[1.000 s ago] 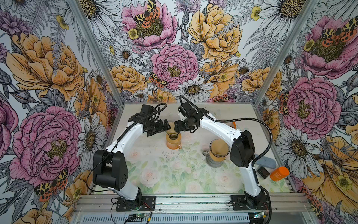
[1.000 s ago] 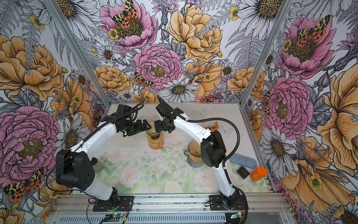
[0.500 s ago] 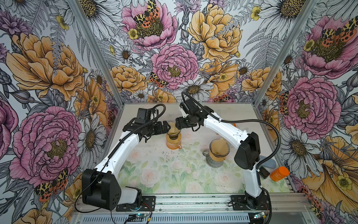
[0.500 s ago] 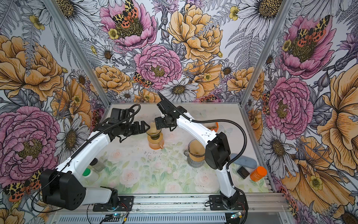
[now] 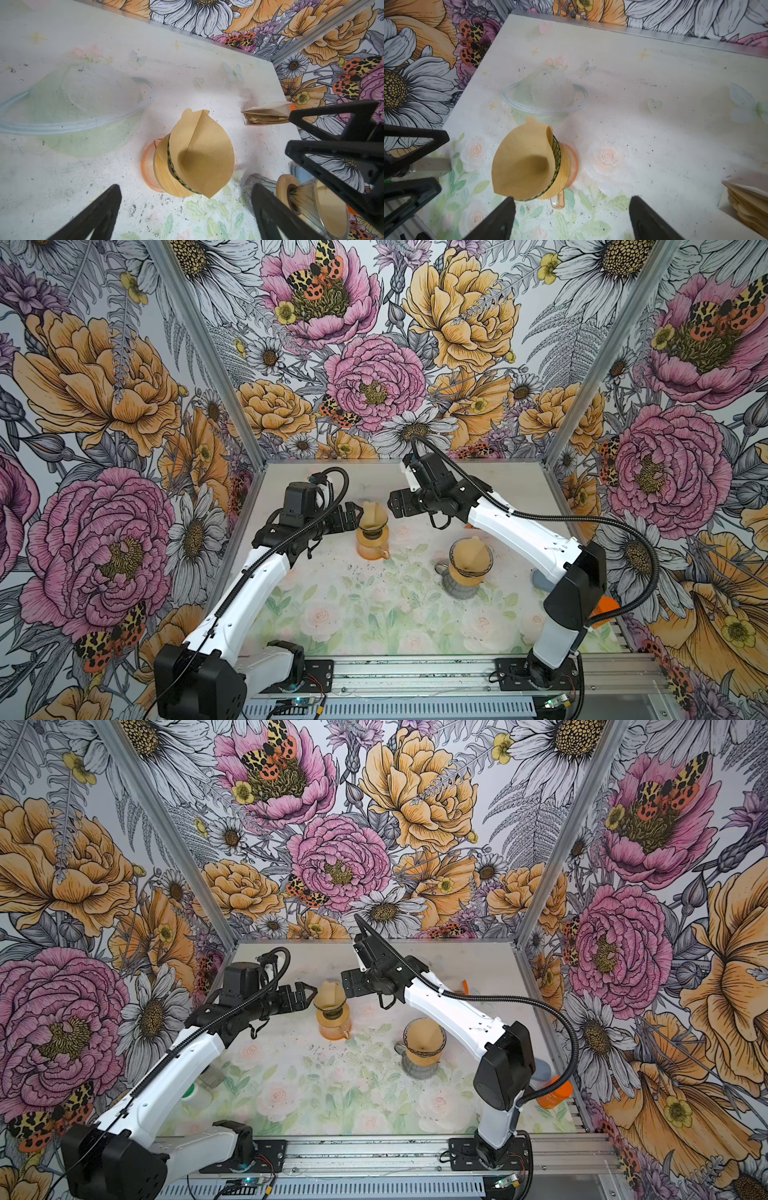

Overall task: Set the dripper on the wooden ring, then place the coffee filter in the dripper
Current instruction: 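Open both grippers and raise them away from the filtered dripper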

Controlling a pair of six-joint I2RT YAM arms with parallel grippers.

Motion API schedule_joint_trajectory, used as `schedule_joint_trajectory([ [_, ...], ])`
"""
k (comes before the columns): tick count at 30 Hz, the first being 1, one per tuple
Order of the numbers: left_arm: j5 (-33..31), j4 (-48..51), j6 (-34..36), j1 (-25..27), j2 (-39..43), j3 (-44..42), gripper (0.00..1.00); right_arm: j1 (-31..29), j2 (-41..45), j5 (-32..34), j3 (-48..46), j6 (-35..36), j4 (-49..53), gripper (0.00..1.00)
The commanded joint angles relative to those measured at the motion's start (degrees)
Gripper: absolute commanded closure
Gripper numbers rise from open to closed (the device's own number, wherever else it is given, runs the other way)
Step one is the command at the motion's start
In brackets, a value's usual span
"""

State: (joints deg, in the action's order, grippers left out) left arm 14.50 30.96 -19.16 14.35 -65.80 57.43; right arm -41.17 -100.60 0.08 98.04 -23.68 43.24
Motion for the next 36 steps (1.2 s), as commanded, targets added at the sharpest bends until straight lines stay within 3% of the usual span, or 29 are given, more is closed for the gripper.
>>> schedule_joint_trajectory([
  [1,-2.2,-4.8,-0.1,1.0,2.2,-2.9,0.01,0.0,4.9,2.6,-4.2,1.1,-4.8,0.09],
  [5,-3.9,-7.0,0.3,1.6,4.0,-4.8,0.01,0.2,8.9,2.9,-9.2,1.4,-7.2,0.01],
  [17,-7.6,-8.3,1.8,1.3,4.3,-4.7,0.01,0.4,16.1,4.9,-16.7,2.4,-11.2,0.01],
  [27,-11.1,-15.6,1.7,-6.8,3.8,-8.5,0.01,2.4,19.3,12.2,-19.6,1.3,-11.6,0.01],
  [29,-14.2,-17.7,1.8,-7.4,4.8,-10.1,0.01,3.2,20.3,12.7,-20.7,1.4,-11.7,0.01],
  [36,-21.1,-24.3,8.5,-8.7,7.7,-15.2,0.01,5.9,24.2,17.4,-25.6,1.9,-11.9,0.01],
])
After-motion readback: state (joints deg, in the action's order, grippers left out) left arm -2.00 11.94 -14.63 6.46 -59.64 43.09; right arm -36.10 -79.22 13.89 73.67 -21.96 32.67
